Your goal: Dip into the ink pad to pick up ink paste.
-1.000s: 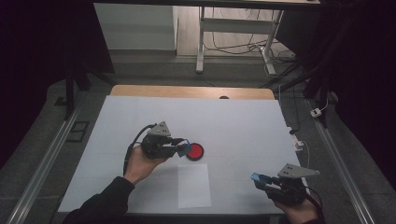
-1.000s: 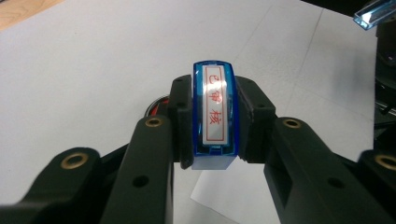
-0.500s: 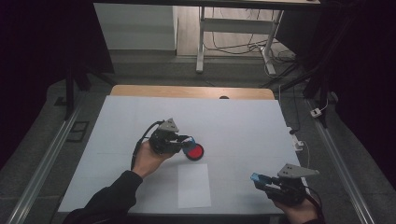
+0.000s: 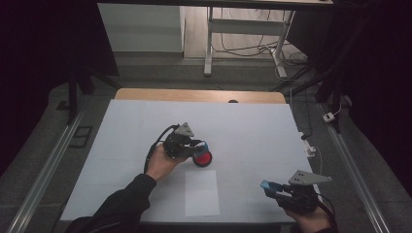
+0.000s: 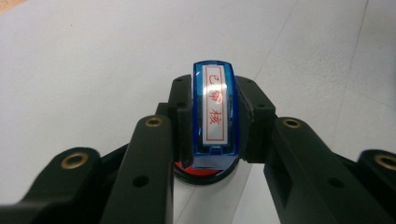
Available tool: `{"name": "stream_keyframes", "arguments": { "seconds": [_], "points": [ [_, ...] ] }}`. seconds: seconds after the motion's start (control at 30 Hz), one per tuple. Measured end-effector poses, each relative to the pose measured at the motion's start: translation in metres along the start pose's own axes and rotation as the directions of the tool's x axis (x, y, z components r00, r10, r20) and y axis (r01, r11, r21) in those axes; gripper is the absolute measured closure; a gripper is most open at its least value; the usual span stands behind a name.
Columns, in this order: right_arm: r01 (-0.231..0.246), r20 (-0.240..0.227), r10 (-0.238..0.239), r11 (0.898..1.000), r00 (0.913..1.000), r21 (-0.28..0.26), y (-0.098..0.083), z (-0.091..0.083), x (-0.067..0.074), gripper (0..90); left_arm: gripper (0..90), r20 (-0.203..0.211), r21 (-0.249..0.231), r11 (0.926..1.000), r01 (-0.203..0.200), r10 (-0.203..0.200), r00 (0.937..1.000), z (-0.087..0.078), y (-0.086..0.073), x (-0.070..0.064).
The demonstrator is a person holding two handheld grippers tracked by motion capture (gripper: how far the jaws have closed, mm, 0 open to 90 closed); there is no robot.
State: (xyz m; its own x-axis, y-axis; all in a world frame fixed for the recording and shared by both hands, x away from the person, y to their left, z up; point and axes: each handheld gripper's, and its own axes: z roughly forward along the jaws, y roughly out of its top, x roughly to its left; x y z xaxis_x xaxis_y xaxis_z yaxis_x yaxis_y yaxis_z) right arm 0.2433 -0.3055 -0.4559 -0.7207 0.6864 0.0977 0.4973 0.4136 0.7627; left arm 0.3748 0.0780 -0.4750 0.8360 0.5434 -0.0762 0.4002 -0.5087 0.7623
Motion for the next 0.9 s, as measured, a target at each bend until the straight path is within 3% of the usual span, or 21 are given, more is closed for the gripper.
{"name": "stream_keyframes", "arguments": {
  "seconds": [0.57,0.9],
  "points": [
    [-0.002,-0.004,0.002,1.000,1.0000,0.003,0.000,0.000,0.000,67.6,70.0,-0.013,0.049,0.9987,0.010,-0.010,0.9999,0.021,-0.007,0.005],
    [-0.001,-0.006,0.001,1.000,1.0000,0.008,0.000,0.000,0.000,67.6,70.2,0.001,0.057,0.9976,0.040,-0.040,0.9992,0.023,-0.007,0.008]
  ]
}}
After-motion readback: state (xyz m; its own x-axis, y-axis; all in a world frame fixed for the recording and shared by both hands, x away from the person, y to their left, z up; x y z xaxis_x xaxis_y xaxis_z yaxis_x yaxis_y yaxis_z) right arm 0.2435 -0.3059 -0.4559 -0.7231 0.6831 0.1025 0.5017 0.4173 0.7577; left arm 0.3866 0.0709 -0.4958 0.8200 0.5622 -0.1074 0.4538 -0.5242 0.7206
